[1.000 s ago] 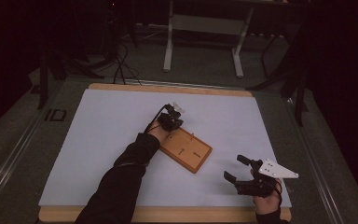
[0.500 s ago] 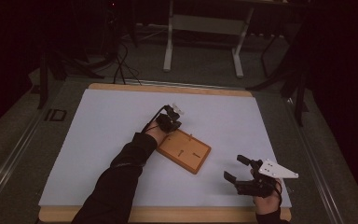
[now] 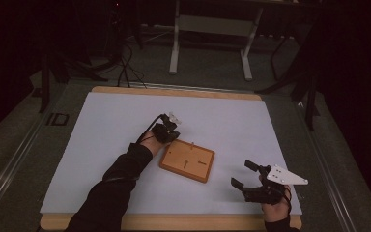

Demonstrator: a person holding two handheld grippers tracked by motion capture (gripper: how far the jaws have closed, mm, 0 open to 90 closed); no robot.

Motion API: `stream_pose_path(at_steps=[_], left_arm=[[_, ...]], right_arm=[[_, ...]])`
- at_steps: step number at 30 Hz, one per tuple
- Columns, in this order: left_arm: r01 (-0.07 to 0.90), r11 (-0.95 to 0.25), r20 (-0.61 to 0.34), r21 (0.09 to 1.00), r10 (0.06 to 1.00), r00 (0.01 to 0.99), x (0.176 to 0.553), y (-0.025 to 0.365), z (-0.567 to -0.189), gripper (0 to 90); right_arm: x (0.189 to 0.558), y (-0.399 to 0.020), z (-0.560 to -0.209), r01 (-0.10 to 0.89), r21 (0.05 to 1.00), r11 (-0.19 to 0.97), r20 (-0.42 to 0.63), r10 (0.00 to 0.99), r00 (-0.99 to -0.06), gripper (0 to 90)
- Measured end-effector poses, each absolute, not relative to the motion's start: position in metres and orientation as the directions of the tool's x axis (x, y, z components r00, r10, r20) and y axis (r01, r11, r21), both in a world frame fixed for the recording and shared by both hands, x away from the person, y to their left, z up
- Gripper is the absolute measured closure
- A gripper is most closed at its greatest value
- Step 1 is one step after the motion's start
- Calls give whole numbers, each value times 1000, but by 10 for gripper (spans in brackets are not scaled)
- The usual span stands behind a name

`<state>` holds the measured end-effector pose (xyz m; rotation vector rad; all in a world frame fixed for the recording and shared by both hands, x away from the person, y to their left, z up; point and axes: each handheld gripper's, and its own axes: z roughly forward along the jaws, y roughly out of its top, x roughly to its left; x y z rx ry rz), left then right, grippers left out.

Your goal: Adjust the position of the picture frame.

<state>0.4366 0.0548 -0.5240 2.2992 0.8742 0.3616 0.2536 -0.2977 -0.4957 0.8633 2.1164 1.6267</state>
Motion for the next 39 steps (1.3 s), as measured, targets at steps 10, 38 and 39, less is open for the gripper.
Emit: stream_pose_path(at_steps=[10, 38, 39], left_arm=[[503, -576, 28, 645, 675, 737, 417, 65, -526, 900], [509, -532, -16, 677, 681, 733, 391, 81, -524, 900], [504, -523, -21, 687, 679, 734, 390, 82, -521, 900]], right_arm=[[254, -296, -496, 263, 950, 167, 97, 642, -760, 134], [256, -293, -498, 267, 948, 176, 94, 644, -759, 134], [256, -293, -498, 266, 948, 176, 94, 644, -759, 134]])
